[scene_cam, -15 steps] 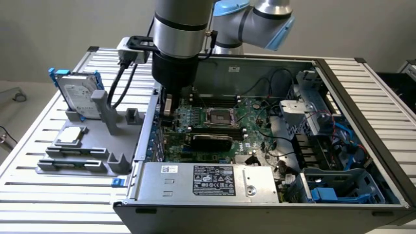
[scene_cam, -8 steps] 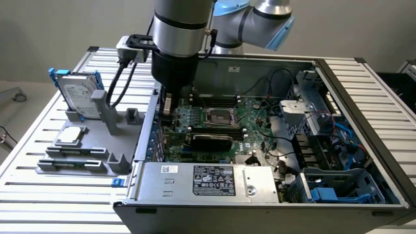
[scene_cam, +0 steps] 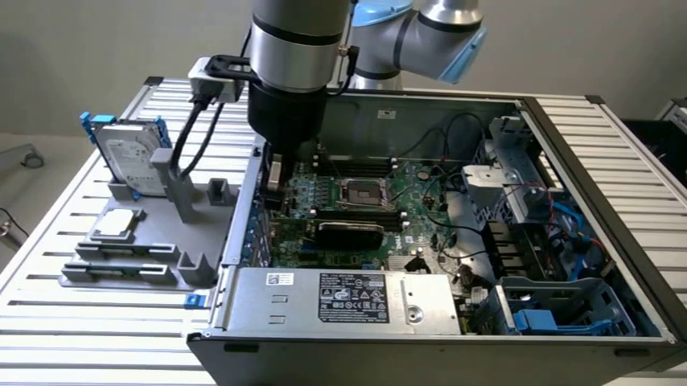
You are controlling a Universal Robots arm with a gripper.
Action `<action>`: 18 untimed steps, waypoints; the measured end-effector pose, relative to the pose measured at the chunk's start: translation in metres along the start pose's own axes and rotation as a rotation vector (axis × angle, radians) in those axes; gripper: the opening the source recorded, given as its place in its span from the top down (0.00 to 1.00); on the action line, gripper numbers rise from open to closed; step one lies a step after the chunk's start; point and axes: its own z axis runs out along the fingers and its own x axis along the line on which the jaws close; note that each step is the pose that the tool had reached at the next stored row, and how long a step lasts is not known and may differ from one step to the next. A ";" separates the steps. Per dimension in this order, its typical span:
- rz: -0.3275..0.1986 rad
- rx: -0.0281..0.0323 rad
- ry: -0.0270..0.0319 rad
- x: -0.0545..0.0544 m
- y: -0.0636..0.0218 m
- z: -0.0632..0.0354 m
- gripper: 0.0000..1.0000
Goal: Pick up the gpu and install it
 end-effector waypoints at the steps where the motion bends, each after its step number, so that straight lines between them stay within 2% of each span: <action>1: 0.001 0.0000 0.0039 0.000 0.0003 0.0001 0.89; 4: 0.003 0.0001 0.0150 0.002 0.0011 0.0002 0.89; 7: 0.004 -0.0001 0.0216 0.002 0.0015 0.0002 0.89; 18: 0.004 0.0002 0.0213 0.002 0.0015 0.0005 0.89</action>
